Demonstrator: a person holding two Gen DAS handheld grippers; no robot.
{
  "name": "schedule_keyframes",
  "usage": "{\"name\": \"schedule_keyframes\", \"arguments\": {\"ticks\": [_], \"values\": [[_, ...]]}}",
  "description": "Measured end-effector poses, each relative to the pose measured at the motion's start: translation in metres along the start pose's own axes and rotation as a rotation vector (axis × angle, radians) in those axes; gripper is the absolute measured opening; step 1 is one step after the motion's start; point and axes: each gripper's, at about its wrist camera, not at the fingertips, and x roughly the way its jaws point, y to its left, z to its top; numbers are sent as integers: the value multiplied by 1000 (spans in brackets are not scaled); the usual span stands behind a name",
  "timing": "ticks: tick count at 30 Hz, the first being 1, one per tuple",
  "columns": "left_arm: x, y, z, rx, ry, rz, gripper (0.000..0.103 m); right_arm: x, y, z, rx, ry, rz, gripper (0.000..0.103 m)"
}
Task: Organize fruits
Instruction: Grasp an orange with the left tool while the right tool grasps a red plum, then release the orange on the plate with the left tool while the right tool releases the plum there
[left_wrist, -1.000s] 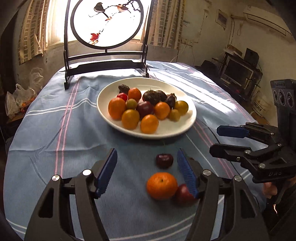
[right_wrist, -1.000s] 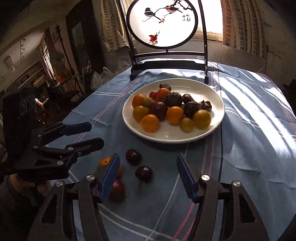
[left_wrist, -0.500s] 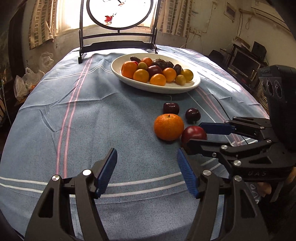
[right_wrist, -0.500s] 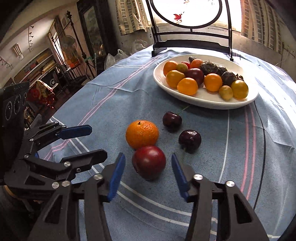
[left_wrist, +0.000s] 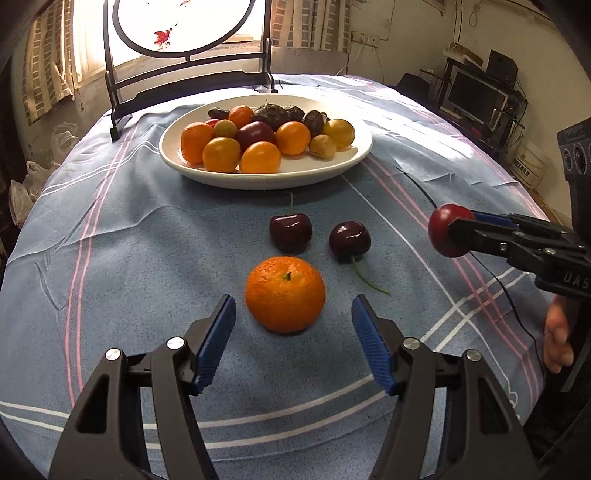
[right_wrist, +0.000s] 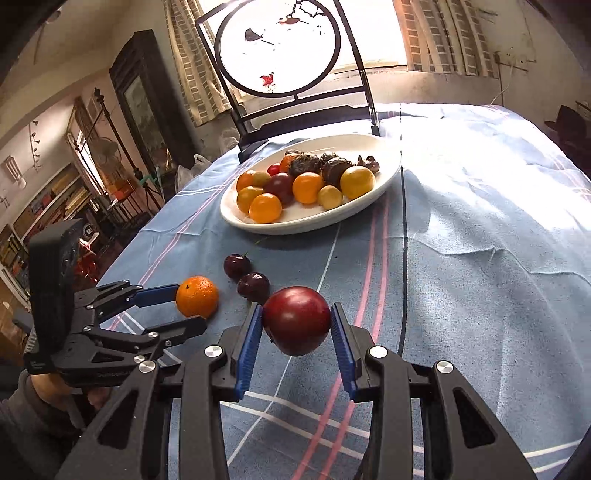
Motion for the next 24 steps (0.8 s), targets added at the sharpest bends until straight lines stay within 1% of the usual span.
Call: {"name": "schedule_keyframes", "arguments": {"ticks": [1, 2, 3, 4, 9, 12, 17, 19, 21, 22, 24], "values": [[3, -1, 1, 0, 12, 3, 54, 0, 2, 0, -9, -2, 0, 38], [5, 0, 3, -4, 19, 4, 52, 1, 4, 0, -20, -1, -5, 38], [4, 1, 4, -9, 14, 3, 48, 2, 4, 1, -25, 2, -2, 38], [3, 2, 4, -11, 9, -3, 42, 3, 4, 1, -25, 3, 2, 38], [-2, 5, -3, -20, -9, 17, 42, 0, 1, 0, -12, -2, 11, 38], [-9, 6, -7, -37, -21, -3, 42, 0, 2, 0, -18, -3, 12, 38], [-26, 7, -10, -58, -62, -22, 42, 1, 4, 0, -20, 4, 4, 38], [-34, 10, -7, -68, -80, -37, 42, 3, 5, 1, -25, 16, -5, 38], [-42, 14, -1, -74, -104, -46, 42, 5, 8, 6, -25, 48, -15, 38], [-44, 16, 4, -73, -112, -51, 42, 4, 9, 11, -23, 57, -13, 38], [-45, 19, 16, -68, -121, -50, 42, -2, 13, 27, -22, 49, -7, 38]]}}
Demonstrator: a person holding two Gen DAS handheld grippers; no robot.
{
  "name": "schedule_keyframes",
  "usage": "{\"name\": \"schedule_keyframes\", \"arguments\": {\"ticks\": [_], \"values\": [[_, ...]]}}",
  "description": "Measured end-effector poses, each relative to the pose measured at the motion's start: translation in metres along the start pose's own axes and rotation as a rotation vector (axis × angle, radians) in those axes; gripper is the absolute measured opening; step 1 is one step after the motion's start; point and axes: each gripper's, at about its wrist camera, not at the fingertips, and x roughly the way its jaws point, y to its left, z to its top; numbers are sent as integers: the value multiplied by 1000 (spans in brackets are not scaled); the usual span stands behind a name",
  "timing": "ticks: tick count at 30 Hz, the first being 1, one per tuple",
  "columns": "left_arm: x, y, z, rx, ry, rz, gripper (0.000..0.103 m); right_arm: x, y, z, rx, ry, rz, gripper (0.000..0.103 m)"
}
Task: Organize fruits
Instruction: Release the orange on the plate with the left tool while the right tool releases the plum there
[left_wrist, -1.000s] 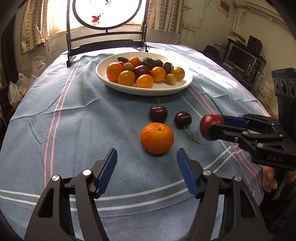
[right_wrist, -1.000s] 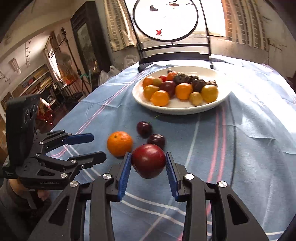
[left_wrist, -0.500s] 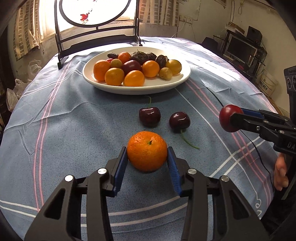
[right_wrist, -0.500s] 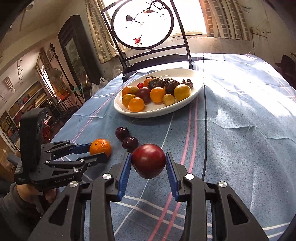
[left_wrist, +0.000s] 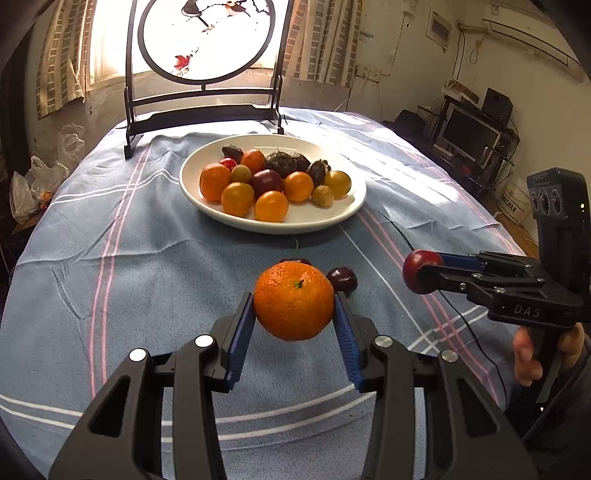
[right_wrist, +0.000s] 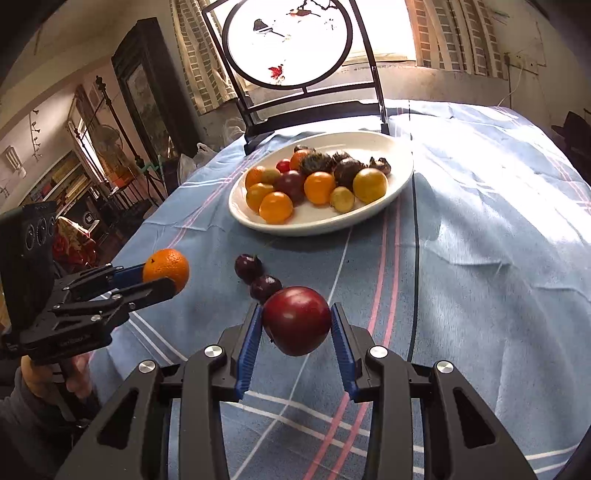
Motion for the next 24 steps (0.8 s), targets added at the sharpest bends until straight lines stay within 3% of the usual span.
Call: {"name": "schedule_keyframes", "arguments": {"ticks": [6, 13, 16, 17, 18, 20, 24], "values": [[34, -11, 49, 42, 8, -40, 42, 0, -5, 78, 2, -60, -21, 38], [111, -15, 84, 29, 85, -54, 43, 72, -41, 146, 103, -7, -70, 39], [117, -15, 93, 19, 73, -51, 45, 93, -43, 153, 102, -2, -88, 43], [113, -14, 96, 16, 60, -40, 51, 93, -41, 153, 91, -14, -102, 55], [107, -13, 97, 10, 43, -41, 56, 90, -39, 152, 89, -33, -109, 59], [91, -12, 93, 22, 5, -24, 67, 80, -35, 146, 87, -55, -80, 60], [61, -13, 65, 99, -2, 14, 68, 46, -24, 115, 44, -78, -87, 60]]}}
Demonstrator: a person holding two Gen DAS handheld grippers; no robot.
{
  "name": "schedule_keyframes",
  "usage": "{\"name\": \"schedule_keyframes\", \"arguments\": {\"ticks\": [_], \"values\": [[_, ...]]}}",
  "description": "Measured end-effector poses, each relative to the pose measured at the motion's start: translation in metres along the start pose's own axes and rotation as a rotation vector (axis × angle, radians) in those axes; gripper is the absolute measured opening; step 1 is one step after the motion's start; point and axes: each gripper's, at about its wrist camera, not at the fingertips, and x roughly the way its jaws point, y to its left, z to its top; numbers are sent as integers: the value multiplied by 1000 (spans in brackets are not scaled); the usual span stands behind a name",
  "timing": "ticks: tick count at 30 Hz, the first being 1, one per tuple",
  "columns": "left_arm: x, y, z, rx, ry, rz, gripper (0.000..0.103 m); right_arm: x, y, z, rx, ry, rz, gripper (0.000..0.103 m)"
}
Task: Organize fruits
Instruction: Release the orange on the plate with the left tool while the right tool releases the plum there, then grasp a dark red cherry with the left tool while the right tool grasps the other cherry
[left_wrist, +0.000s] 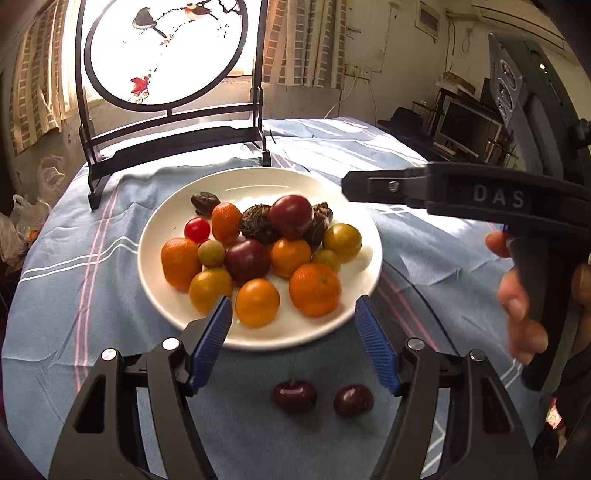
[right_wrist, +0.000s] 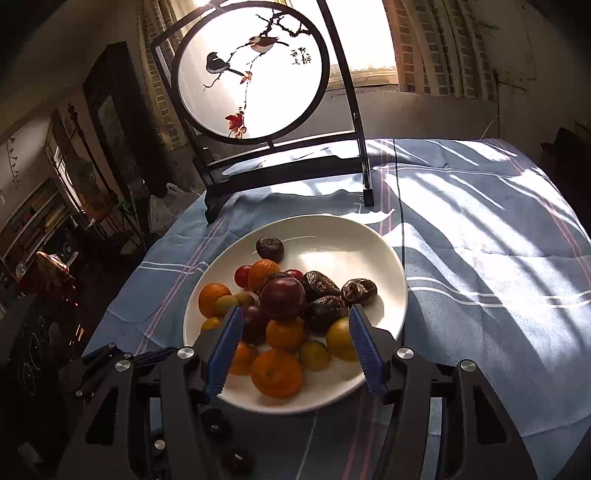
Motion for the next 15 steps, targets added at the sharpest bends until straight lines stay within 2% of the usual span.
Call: {"name": "schedule_keyframes", "arguments": {"ticks": [4, 7, 9, 13, 15], "values": [[-15, -1, -42, 55, 57, 27, 71, -38, -2, -50, -21, 3, -35, 60], [-16, 6, -63, 23, 91, 31, 71, -57, -7, -91, -11, 5, -48, 60], [-10, 11, -66, -5, 107, 37, 70, -62, -12, -111, 15, 10, -36, 60], [3, 15, -58, -53, 112, 16, 59, -62, -18, -133, 49, 9, -26, 60], [14, 13, -54, -64, 138, -2, 50, -62, -16, -136, 39, 2, -31, 60]]}}
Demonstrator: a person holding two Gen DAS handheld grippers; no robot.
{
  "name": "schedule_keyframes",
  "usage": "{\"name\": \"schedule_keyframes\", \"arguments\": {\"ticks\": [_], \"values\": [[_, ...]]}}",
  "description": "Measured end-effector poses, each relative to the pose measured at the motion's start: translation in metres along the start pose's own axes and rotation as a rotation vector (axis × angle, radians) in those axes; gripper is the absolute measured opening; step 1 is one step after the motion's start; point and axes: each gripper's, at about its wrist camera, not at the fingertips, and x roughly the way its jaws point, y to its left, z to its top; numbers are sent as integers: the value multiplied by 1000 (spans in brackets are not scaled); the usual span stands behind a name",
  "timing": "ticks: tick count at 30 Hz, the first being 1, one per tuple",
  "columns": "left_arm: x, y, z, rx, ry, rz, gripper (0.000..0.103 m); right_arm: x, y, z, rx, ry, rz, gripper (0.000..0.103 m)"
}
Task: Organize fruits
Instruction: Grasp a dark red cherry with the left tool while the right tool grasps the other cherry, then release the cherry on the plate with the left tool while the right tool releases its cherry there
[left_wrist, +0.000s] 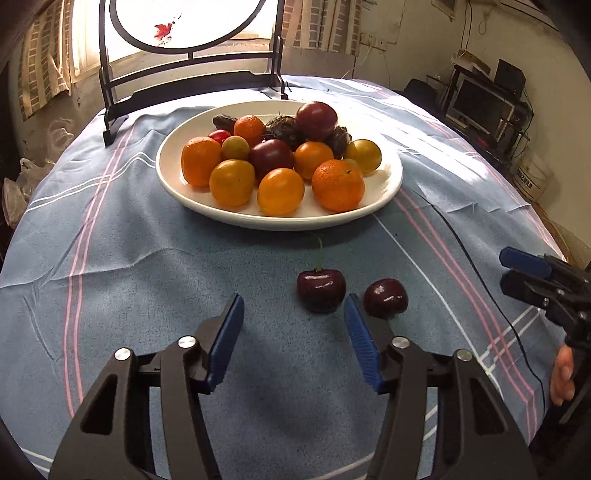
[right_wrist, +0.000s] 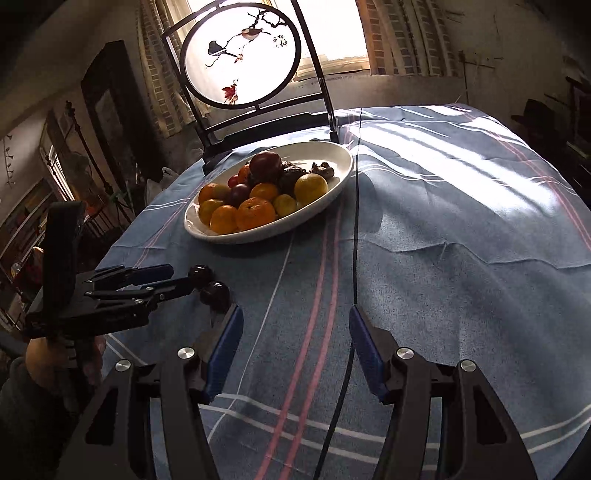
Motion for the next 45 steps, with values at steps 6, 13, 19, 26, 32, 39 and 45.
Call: {"name": "schedule_keyframes", "arguments": {"ticks": [6, 13, 19, 26, 32, 39, 45], "values": [[19, -12, 12, 33, 40, 3, 41, 2, 6, -1, -33, 0, 12, 60], [19, -10, 13, 27, 36, 6, 30, 3, 9, -3, -51, 6, 10, 58], [-28, 0, -8, -3, -55, -6, 29, 10, 24, -4, -110, 54, -16, 54], [-81, 19, -38, -41, -122, -25, 29, 38, 80, 18, -242, 133, -1, 54], [-88, 32, -49, -77, -132, -32, 29, 82, 94, 25, -272, 198, -61, 44], [-85, 37, -53, -89, -129, -40, 29, 71, 89, 21, -230, 186, -28, 29], [-86, 31, -46, -84, -146, -60, 29, 31, 72, 34, -211, 93, -1, 29]]}}
